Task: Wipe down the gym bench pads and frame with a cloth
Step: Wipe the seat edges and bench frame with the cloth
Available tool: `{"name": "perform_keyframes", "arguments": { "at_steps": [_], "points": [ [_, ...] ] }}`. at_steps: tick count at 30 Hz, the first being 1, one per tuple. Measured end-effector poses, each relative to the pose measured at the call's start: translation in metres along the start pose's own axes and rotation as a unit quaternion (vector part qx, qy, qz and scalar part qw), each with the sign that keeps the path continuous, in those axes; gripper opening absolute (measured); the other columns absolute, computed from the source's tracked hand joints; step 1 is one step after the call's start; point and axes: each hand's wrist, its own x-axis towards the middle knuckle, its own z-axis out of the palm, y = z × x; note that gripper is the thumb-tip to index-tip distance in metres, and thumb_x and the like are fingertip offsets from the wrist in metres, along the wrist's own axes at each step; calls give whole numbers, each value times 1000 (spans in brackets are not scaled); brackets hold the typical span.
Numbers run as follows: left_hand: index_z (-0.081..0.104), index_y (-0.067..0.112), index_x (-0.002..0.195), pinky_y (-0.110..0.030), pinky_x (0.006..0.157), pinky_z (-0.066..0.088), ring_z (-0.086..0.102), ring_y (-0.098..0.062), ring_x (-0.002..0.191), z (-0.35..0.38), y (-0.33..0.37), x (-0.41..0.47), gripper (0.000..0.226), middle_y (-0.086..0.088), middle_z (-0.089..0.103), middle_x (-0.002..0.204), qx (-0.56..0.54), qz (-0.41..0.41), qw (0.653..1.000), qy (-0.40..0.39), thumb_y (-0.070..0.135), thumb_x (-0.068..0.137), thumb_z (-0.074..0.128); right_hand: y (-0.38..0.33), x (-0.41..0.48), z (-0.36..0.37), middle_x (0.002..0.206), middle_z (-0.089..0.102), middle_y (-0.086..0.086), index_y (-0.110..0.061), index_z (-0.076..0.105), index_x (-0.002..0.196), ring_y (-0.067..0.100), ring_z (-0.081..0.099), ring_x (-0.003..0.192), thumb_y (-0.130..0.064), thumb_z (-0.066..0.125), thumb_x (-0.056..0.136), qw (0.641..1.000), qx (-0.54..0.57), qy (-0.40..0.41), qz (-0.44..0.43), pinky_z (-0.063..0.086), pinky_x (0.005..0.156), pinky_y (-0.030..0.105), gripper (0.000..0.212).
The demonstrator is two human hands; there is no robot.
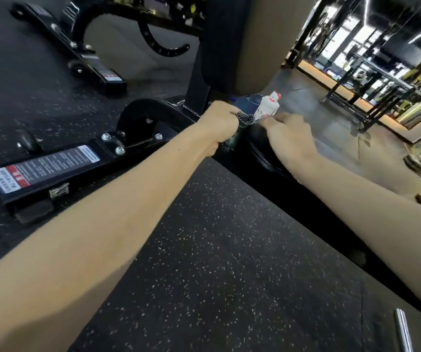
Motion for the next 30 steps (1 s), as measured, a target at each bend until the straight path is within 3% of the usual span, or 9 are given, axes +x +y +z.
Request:
{"name": "perform_keyframes", "arguments": {
  "at_steps": [3, 5, 8, 11, 15, 17, 21, 26, 30],
  "points": [
    [72, 4, 102, -31, 64, 38, 50, -19, 73, -2, 3, -14, 45, -14, 66, 85, 8, -4, 1000, 16, -13, 79, 38, -1, 1, -6, 94, 61, 14, 4, 67, 96, 26, 53, 92, -21, 48, 94, 998, 56, 19, 13, 33, 69, 31, 31],
    [74, 7, 93, -30, 67, 40, 52, -19, 75, -3, 3, -25, 45, -15, 69, 87, -11, -2, 999, 34, -15, 79, 37, -1, 5, -16, 98, 65, 17, 6, 67, 99, 30, 58, 94, -18, 51, 90, 994, 101, -7, 30, 44, 82, 37, 30],
    [72, 8, 105, -32, 81, 51, 60, -20, 86, 1, 4, -43, 46, -13, 71, 101, -47, 2, 997, 65, -17, 83, 40, 9, 4, -32, 96, 64, 11, 2, 69, 95, 30, 61, 101, -22, 54, 90, 987, 142, -70, 32, 41, 105, 45, 28],
    [71, 8, 104, -20, 71, 49, 60, -19, 88, 4, 8, -65, 48, -10, 69, 98, -77, -2, 994, 79, -20, 81, 39, 26, -9, -43, 106, 67, 13, -17, 66, 77, 29, 60, 109, -25, 48, 98, 984, 160, -75, 23, 41, 105, 43, 29],
    [70, 9, 107, -32, 86, 51, 61, -25, 102, -9, 6, -96, 45, -9, 68, 104, -134, -57, 987, 68, -19, 80, 45, 47, -30, -55, 110, 66, 23, 4, 67, 92, 32, 60, 99, -24, 45, 98, 985, 172, -22, 20, 44, 92, 40, 36],
    [69, 13, 93, -37, 87, 50, 62, -27, 96, -6, 11, -105, 42, -10, 68, 97, -140, -65, 983, 103, -18, 82, 43, 57, -42, -62, 107, 67, 19, -2, 68, 90, 32, 60, 105, -25, 45, 98, 982, 190, -3, 25, 43, 95, 40, 33],
    [58, 16, 71, -30, 62, 40, 47, -22, 66, 28, 13, -107, 34, -7, 56, 69, -87, -93, 976, 179, -10, 86, 41, 73, -66, -76, 104, 68, 10, -18, 64, 77, 27, 61, 107, -26, 47, 92, 969, 244, 31, 33, 43, 104, 45, 24],
    [47, 15, 57, -29, 56, 31, 41, -22, 65, 53, 19, -126, 32, -2, 47, 61, -31, -82, 965, 248, -4, 81, 38, 85, -88, -91, 111, 67, 3, -23, 67, 91, 19, 60, 110, -26, 48, 92, 965, 259, 32, 22, 42, 104, 36, 19],
    [53, 23, 62, -27, 63, 40, 49, -16, 67, 61, 36, -164, 35, 2, 56, 68, 64, 8, 986, 154, -4, 84, 49, 95, -101, -96, 118, 63, 3, -16, 66, 115, 13, 55, 112, -8, 45, 97, 983, 181, 33, -5, 35, 90, 16, 28]
  ]
}}
